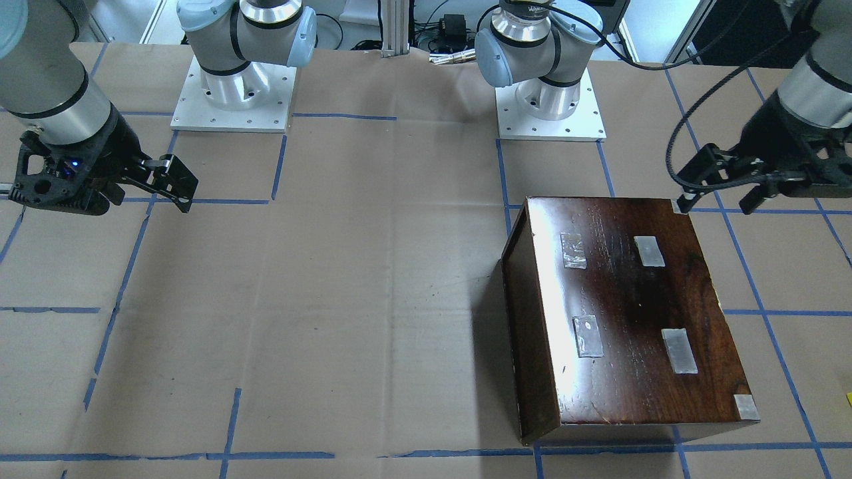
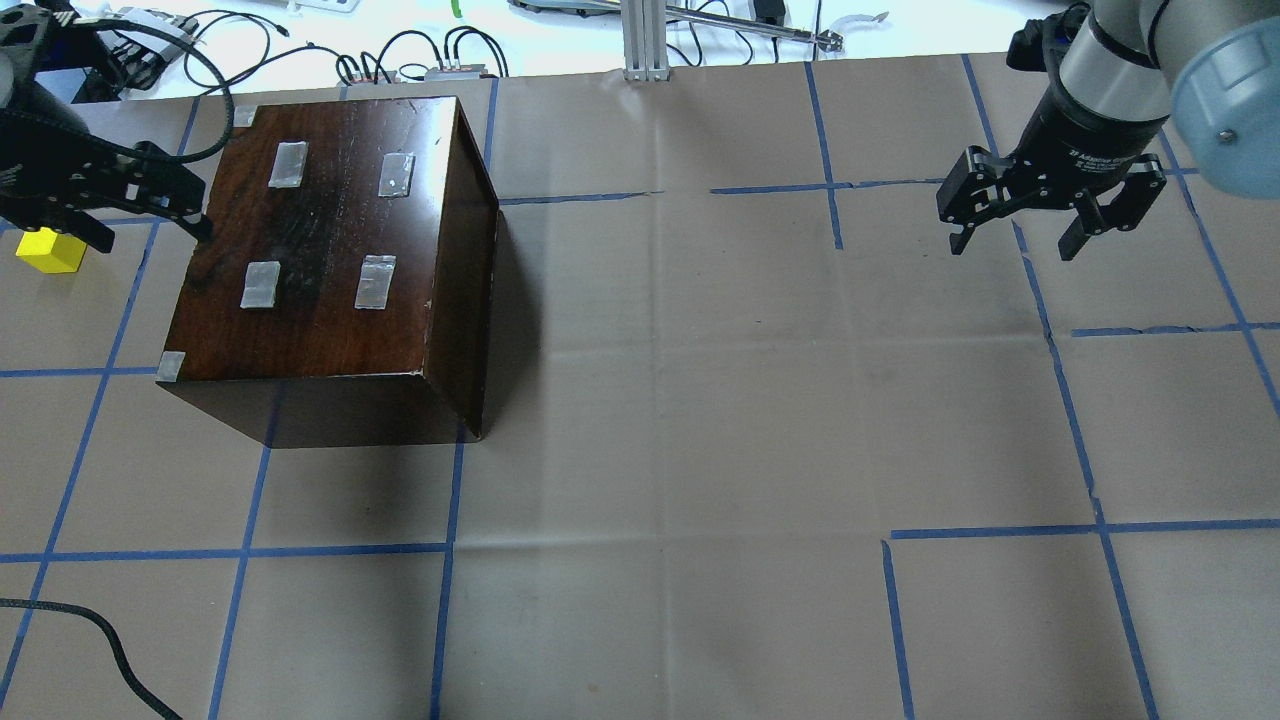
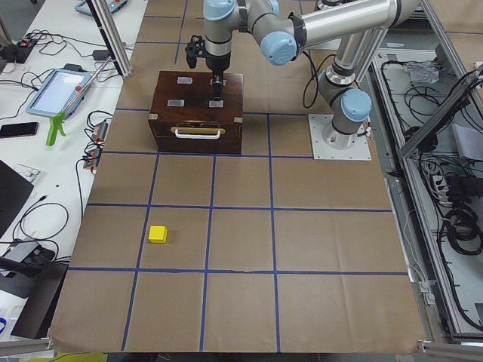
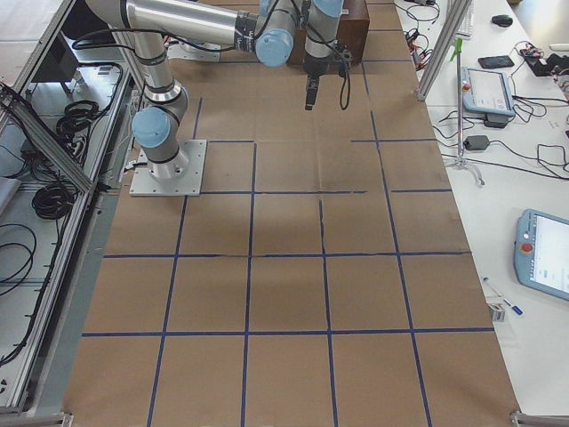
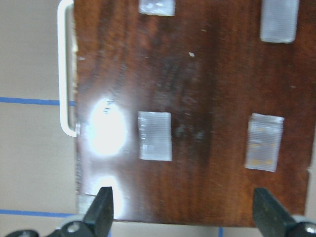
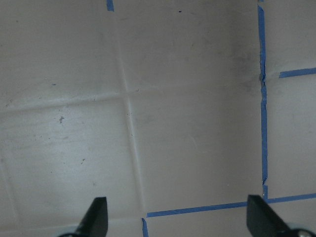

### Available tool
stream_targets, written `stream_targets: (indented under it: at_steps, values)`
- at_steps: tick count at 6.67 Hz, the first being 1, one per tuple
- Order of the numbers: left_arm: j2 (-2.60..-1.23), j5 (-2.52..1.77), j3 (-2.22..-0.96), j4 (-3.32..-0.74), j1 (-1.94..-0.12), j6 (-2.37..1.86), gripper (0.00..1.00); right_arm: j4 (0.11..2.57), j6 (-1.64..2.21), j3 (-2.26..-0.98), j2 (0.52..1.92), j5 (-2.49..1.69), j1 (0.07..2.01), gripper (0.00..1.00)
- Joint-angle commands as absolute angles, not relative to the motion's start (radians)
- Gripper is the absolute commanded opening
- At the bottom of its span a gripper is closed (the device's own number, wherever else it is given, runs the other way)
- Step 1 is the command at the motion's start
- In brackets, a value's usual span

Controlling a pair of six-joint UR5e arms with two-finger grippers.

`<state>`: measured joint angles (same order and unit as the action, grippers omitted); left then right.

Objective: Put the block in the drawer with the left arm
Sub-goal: 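Move the left gripper off the cabinet top toward the drawer handle, then lower the left gripper and grasp the white drawer handle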

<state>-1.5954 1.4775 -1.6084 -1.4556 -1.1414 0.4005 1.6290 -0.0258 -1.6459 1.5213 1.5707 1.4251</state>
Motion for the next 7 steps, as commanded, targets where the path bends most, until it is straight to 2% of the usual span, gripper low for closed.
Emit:
stream_targets:
  at_steps: [1,4,7]
  values:
    - [-1.685,1.405,-1.551,-1.434,-1.004,0.553,0.99,1.629,-0.025,-1.646,1.522,1.571,1.425,1.0]
    - [-1.86,1.295,-1.413,-1.477,-0.95,0.624,0.99,1.629,-0.026,-1.646,1.522,1.571,1.425,1.0]
    - [-1.924,1.266,-1.42,-1.482,-0.945,0.641,0.99,1.629,-0.025,-1.646,1.522,1.571,1.425,1.0]
